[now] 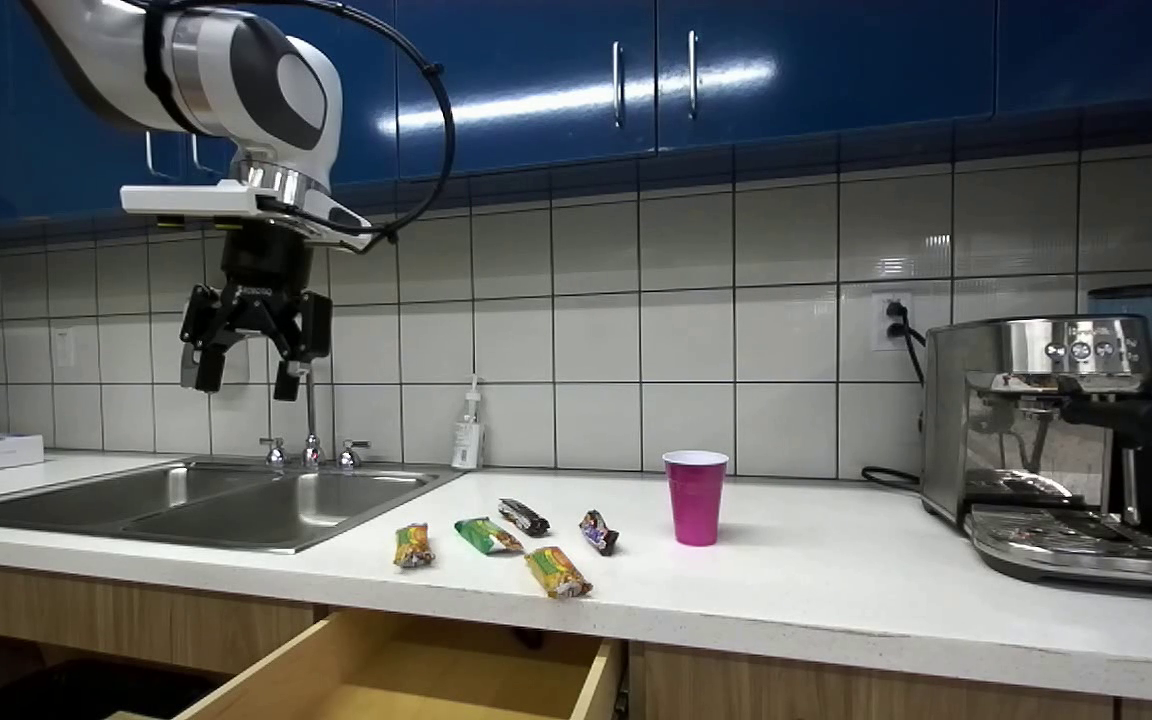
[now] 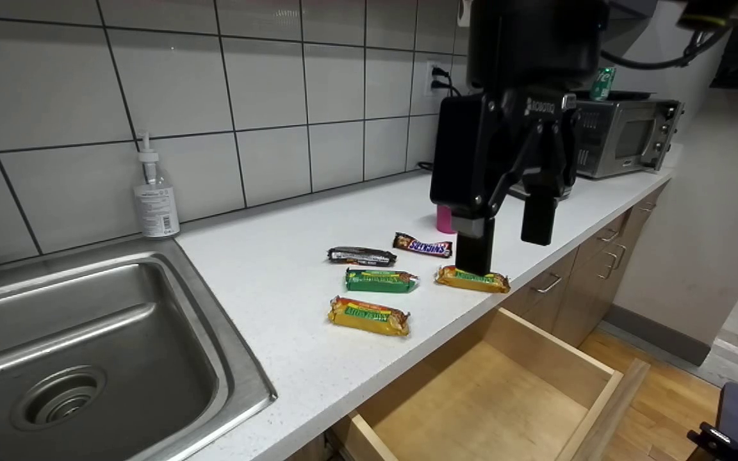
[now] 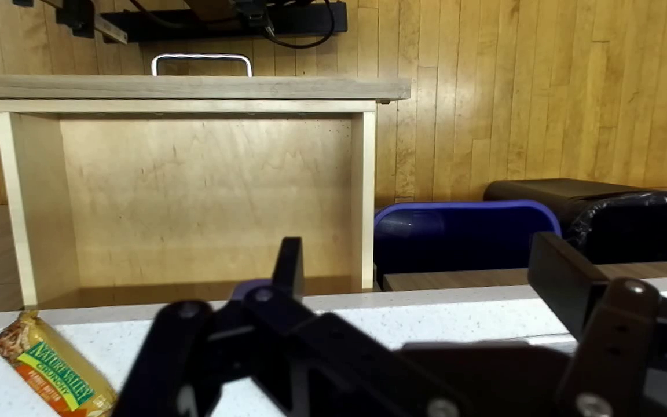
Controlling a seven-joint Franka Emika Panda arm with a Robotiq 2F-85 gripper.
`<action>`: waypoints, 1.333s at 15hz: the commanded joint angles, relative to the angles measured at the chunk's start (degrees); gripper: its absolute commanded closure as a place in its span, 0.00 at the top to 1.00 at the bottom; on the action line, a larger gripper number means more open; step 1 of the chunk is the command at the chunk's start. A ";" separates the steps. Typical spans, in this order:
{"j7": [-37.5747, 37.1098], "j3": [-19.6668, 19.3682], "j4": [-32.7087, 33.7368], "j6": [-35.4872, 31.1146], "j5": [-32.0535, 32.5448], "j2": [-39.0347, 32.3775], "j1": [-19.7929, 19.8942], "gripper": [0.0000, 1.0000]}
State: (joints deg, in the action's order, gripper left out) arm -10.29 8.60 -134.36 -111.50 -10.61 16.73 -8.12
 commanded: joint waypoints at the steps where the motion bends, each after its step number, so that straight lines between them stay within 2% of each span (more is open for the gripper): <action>1: 0.04 0.12 0.07 0.10 -0.02 0.00 0.15 1.00; 9: 0.36 0.35 -0.93 -1.09 0.69 1.10 0.09 1.00; 20: 0.50 0.63 -1.49 -7.95 1.28 -0.35 0.04 1.00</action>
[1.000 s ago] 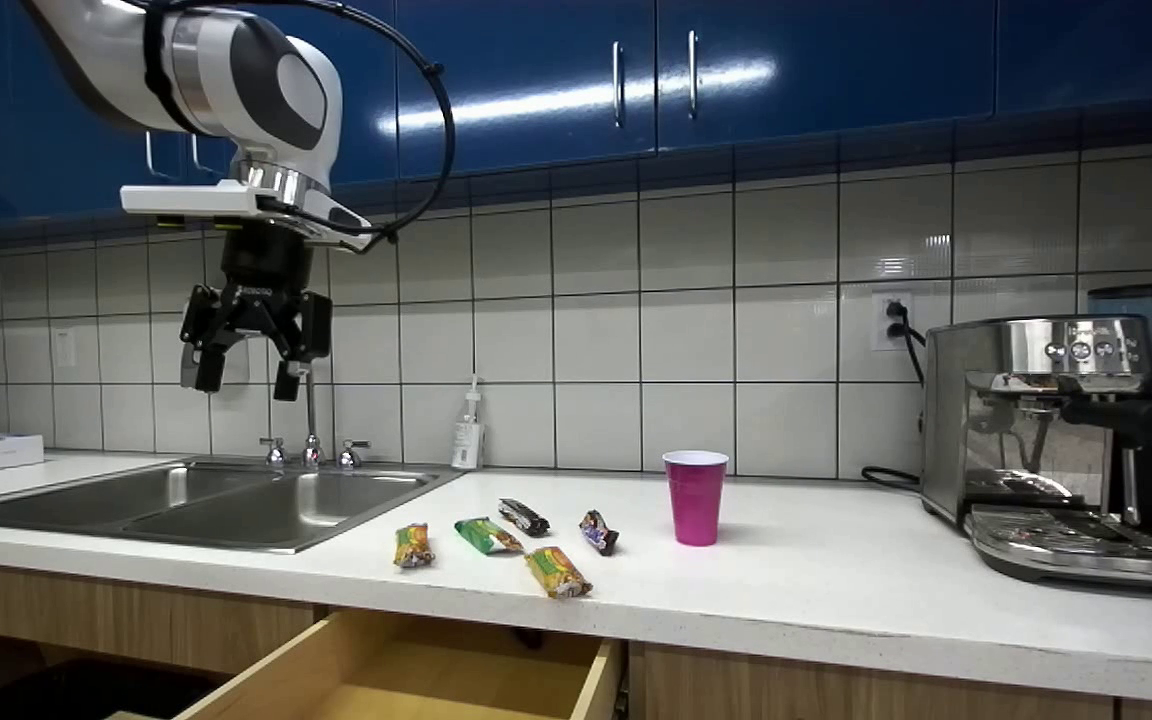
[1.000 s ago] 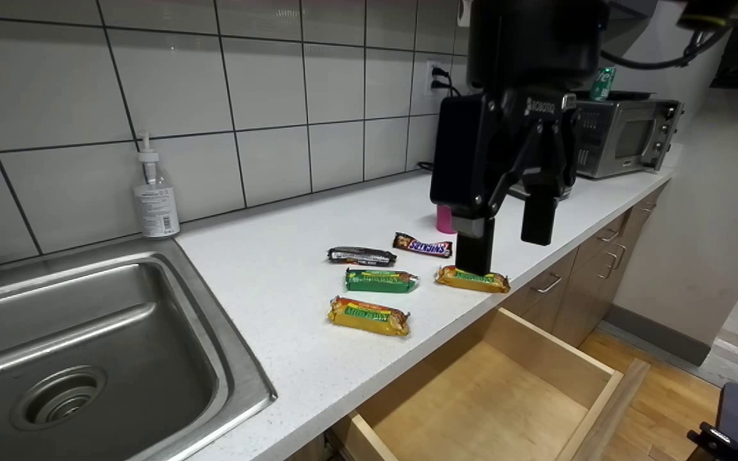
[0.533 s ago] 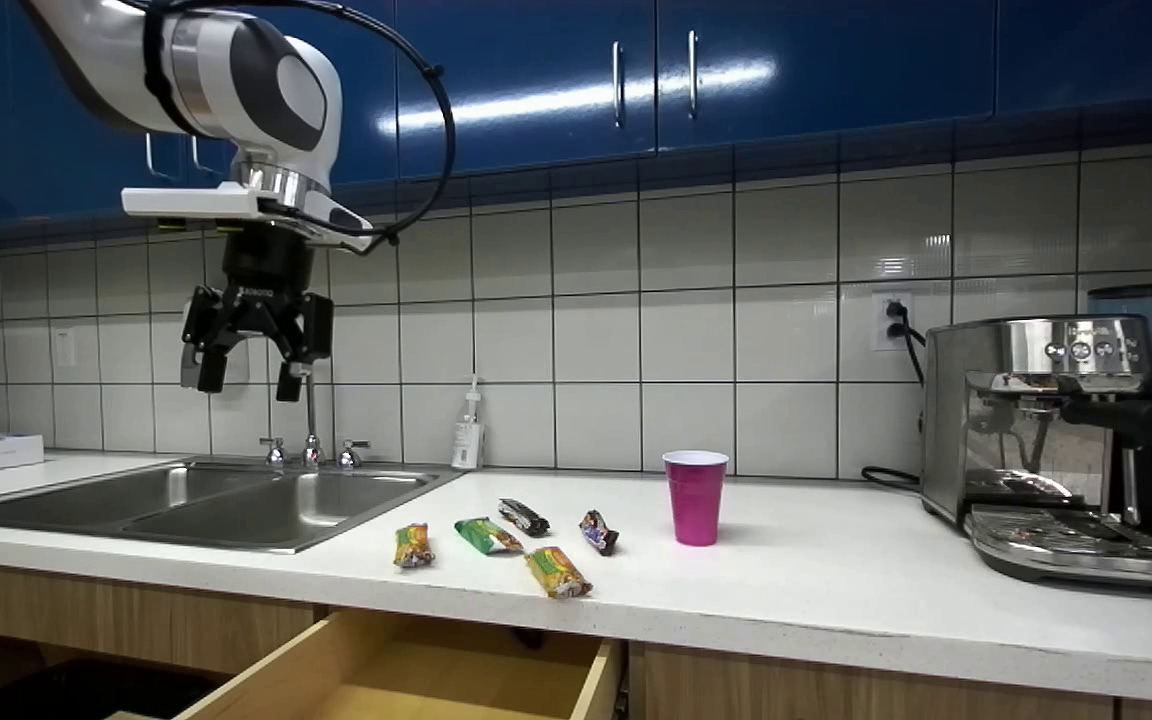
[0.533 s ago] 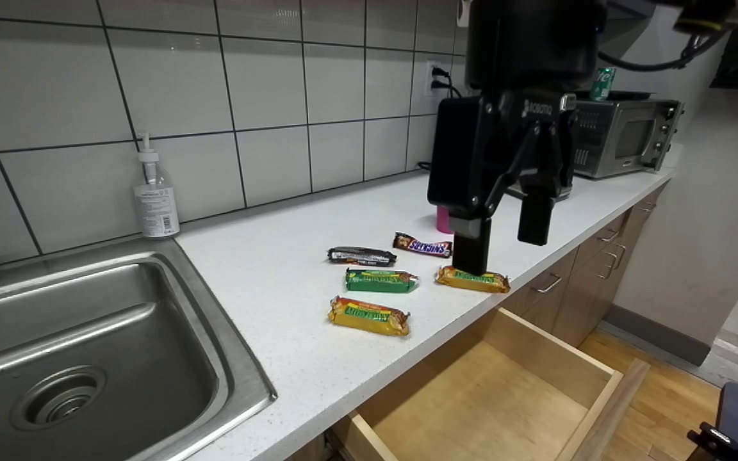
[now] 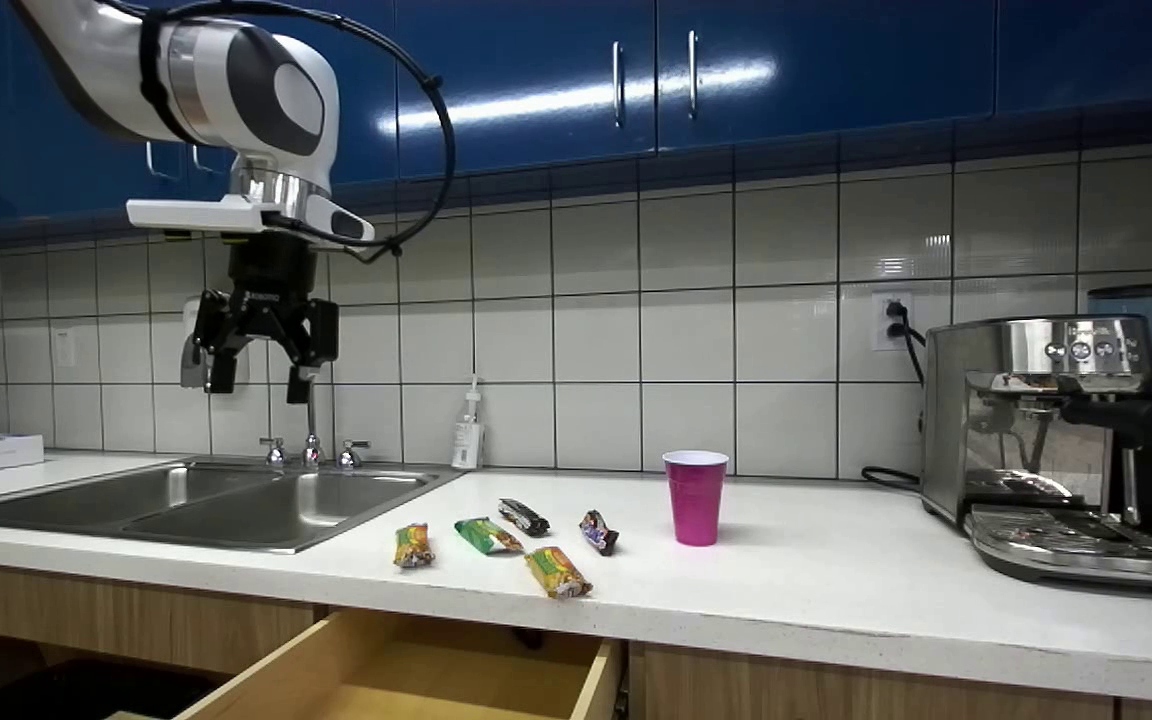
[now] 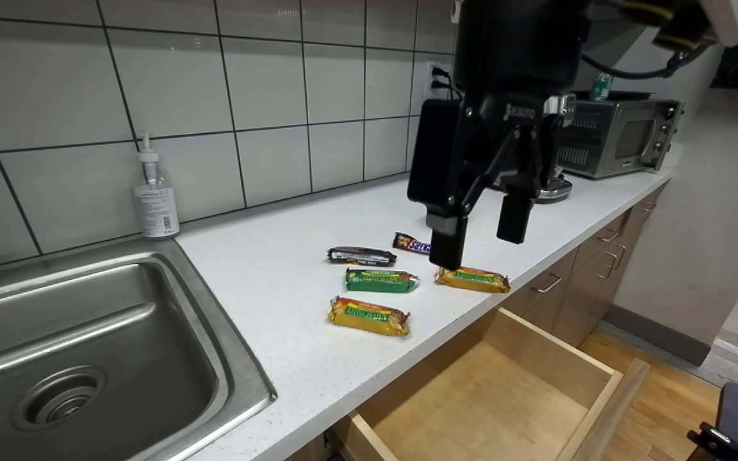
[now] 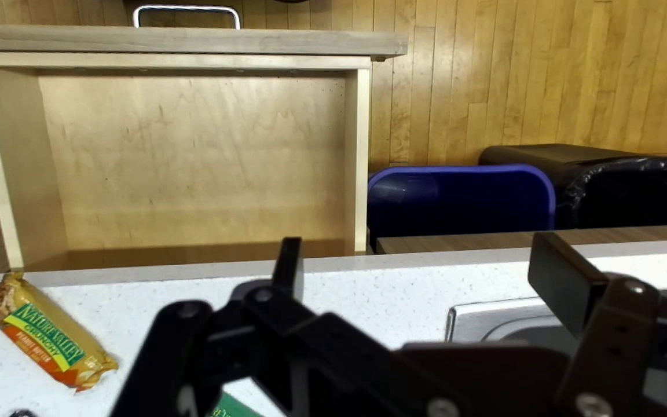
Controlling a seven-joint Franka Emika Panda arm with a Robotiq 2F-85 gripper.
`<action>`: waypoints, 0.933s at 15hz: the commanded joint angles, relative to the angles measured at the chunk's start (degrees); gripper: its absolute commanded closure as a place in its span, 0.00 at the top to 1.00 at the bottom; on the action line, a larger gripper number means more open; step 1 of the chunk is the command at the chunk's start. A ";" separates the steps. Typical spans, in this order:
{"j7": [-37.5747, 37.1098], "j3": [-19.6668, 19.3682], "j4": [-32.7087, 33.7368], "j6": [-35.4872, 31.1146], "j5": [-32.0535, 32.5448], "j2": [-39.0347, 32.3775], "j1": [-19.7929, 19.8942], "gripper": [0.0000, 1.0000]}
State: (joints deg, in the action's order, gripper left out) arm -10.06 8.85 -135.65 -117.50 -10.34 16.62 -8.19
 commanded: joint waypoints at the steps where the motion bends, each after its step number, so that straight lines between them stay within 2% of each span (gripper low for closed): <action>1: 0.21 0.40 -0.22 -2.40 1.13 -0.39 0.13 1.00; 14: -0.18 0.28 0.49 -7.54 4.64 -3.29 0.54 1.00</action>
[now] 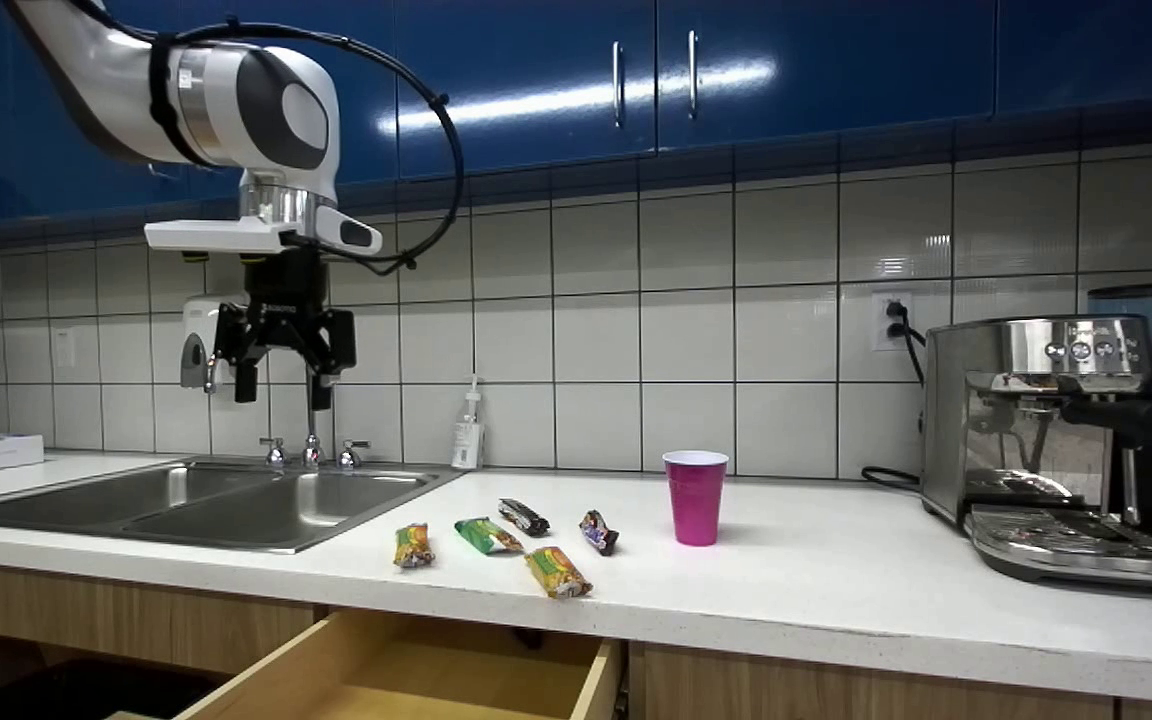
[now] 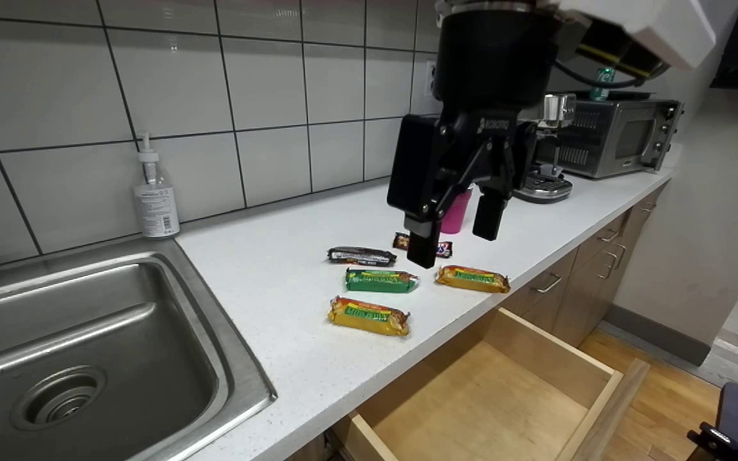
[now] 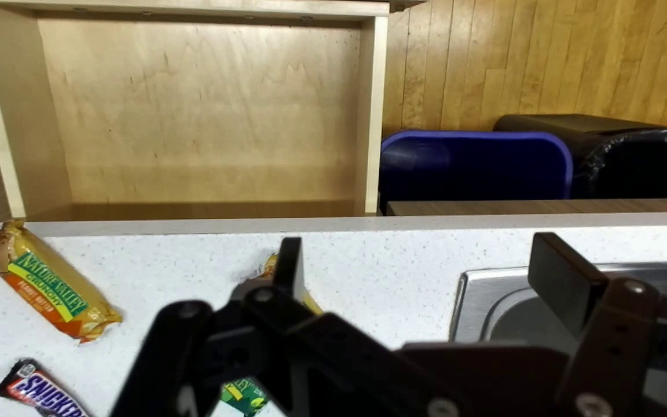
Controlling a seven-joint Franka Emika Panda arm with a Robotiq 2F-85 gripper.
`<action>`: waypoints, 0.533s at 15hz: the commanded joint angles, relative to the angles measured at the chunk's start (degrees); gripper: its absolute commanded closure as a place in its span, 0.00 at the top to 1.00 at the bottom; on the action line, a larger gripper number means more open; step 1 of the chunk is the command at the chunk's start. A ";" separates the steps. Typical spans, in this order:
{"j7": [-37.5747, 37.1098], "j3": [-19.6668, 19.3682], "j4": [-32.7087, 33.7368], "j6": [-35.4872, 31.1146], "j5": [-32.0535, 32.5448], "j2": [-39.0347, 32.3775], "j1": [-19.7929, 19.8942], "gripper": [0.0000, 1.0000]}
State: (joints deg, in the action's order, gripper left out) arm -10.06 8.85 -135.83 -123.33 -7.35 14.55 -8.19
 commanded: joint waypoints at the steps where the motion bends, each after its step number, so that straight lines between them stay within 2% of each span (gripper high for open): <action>1: 0.00 0.16 0.86 -2.27 1.85 -1.71 0.58 1.00; 8: 1.94 -1.26 4.54 -5.43 4.42 -7.50 1.38 1.00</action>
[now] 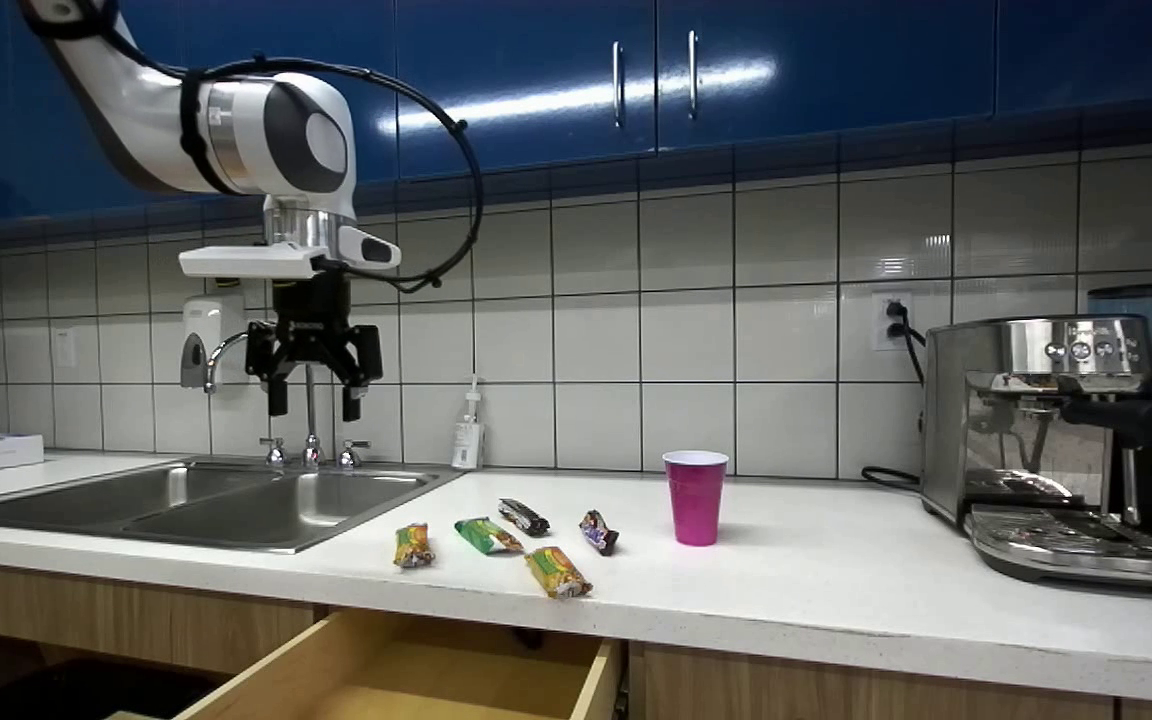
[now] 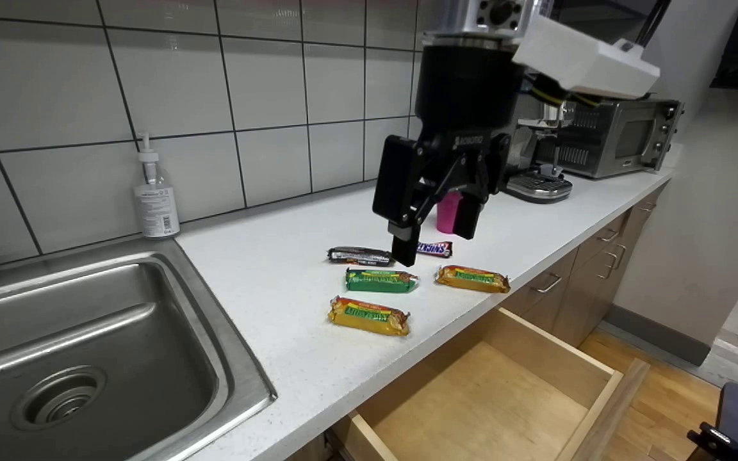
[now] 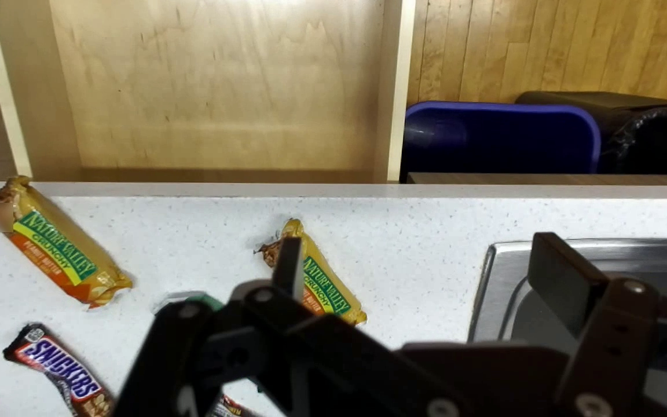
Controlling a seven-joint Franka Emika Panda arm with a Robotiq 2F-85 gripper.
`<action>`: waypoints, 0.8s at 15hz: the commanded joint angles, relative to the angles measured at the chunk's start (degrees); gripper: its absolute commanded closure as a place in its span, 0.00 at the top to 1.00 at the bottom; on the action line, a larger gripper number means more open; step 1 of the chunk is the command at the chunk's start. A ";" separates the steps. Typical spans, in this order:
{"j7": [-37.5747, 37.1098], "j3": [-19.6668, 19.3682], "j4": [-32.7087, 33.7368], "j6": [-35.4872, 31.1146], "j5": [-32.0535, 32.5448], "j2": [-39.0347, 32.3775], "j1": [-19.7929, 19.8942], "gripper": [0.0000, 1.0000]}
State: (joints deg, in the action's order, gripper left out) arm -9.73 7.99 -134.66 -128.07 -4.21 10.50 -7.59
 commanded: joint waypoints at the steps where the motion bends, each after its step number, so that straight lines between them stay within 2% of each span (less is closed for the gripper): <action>1: 1.68 -0.56 4.27 -1.05 1.52 -4.57 0.82 1.00; 6: 3.08 -1.29 9.55 -2.40 2.69 -10.85 0.85 1.00; 12: 10.85 -2.65 17.75 -1.91 4.04 -19.07 1.31 1.00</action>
State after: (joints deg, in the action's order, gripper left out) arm -3.41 5.58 -122.13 -130.70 -1.36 -4.11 -7.21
